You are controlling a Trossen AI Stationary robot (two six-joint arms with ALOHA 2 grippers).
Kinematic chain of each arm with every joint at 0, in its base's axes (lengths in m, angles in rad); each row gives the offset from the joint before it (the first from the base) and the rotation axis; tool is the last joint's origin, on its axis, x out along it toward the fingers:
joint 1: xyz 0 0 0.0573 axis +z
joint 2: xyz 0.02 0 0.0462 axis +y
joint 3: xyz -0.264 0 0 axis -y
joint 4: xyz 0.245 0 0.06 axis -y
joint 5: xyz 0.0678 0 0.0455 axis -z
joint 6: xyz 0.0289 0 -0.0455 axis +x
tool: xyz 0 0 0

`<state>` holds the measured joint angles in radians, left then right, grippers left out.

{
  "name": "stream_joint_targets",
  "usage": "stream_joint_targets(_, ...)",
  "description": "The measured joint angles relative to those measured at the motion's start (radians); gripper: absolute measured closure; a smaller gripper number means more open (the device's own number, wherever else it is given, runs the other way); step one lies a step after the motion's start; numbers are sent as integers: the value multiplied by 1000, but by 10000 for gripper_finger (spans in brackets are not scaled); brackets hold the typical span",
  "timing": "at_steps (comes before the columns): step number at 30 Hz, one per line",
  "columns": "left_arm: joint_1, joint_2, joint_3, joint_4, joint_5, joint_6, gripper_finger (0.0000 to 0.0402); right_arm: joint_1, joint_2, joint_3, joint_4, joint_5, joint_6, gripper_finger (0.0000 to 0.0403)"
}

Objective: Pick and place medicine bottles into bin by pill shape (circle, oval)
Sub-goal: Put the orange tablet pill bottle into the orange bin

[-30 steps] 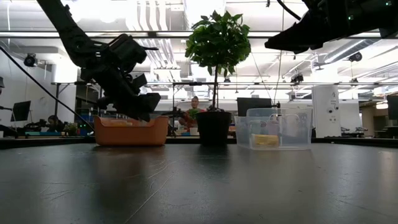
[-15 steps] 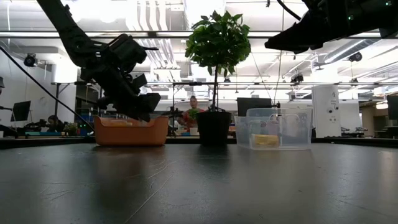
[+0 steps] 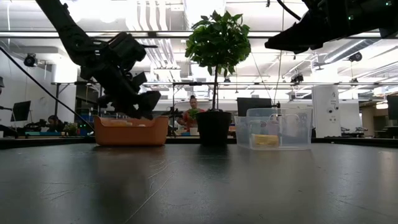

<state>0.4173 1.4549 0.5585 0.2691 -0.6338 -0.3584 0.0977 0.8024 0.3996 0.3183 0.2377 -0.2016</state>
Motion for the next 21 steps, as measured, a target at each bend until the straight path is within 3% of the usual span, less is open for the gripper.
stream_joint_targets(12,-22,-205,4,-73,2,1,198,0,0,-1,0,0,4,227)
stream_joint_targets(21,-210,-399,4,-84,83,77,198,0,0,-8,0,0,63,227)
